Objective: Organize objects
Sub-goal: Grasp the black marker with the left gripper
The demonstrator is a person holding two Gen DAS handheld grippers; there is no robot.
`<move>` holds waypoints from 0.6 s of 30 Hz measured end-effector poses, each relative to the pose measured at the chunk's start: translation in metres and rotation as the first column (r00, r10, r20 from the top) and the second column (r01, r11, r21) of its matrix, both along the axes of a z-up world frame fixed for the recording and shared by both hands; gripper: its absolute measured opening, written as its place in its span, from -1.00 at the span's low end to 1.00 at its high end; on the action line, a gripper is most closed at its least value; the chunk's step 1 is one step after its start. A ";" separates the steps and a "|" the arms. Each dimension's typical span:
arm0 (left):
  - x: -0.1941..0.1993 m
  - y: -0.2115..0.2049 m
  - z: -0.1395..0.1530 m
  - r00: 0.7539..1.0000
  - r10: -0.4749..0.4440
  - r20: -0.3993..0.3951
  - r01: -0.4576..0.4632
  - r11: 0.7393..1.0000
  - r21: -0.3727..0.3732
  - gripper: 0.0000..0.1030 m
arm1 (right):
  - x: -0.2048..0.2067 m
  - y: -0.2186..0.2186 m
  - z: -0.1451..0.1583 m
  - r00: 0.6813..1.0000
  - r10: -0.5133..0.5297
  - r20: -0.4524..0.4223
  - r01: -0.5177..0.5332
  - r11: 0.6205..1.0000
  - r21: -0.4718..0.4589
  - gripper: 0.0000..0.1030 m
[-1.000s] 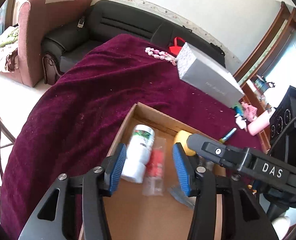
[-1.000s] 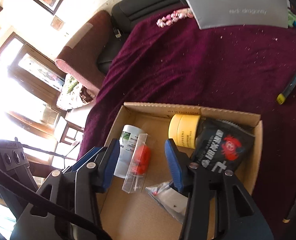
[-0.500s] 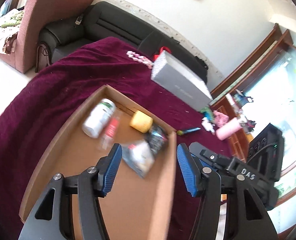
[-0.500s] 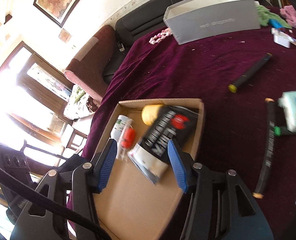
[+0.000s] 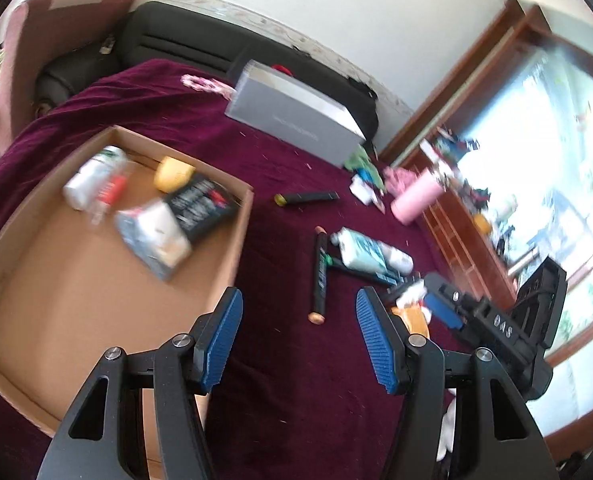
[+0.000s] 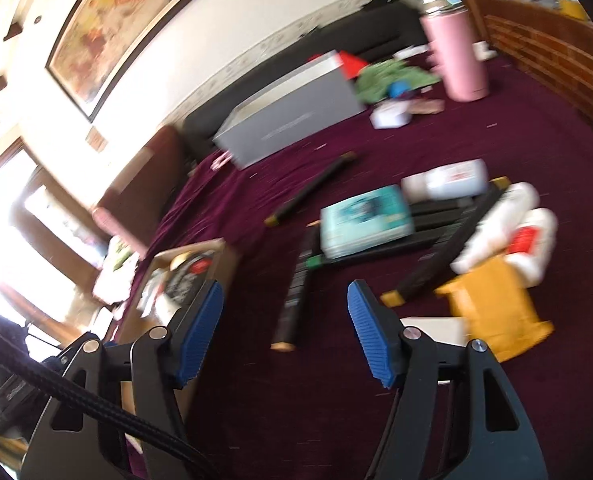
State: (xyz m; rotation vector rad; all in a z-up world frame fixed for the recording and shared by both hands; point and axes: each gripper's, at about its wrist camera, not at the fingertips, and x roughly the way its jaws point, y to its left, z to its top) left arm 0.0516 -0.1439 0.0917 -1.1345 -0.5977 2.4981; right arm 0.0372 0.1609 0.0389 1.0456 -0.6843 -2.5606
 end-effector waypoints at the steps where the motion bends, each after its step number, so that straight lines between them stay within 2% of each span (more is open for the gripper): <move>1: -0.002 0.013 -0.003 1.000 -0.019 0.009 0.020 1.000 -0.020 0.03 | 0.001 0.008 -0.001 1.000 -0.019 -0.008 0.019 1.000 0.004 0.26; 6: -0.012 0.055 -0.017 0.997 -0.061 0.041 0.065 0.990 -0.124 0.03 | -0.006 0.036 -0.009 0.993 -0.099 -0.066 0.104 0.992 0.071 0.25; 9: -0.029 0.079 -0.029 0.995 -0.069 0.066 0.082 0.974 -0.212 0.03 | -0.008 0.045 -0.015 0.989 -0.115 -0.090 0.122 0.989 0.086 0.25; 12: -0.047 0.098 -0.043 0.993 -0.075 0.094 0.098 0.956 -0.278 0.03 | -0.009 0.054 -0.025 0.988 -0.121 -0.093 0.127 0.990 0.063 0.25; 14: -0.062 0.111 -0.055 0.990 -0.079 0.113 0.111 0.941 -0.320 0.03 | -0.013 0.061 -0.031 0.992 -0.114 -0.057 0.115 0.993 0.017 0.25; 15: -0.070 0.118 -0.061 0.989 -0.086 0.117 0.122 0.932 -0.341 0.03 | -0.013 0.066 -0.031 0.993 -0.108 -0.057 0.107 0.994 -0.019 0.25; 18: -0.090 0.137 -0.079 0.985 -0.101 0.139 0.150 0.898 -0.413 0.02 | -0.008 0.070 -0.029 0.991 -0.117 -0.071 0.115 0.993 -0.030 0.29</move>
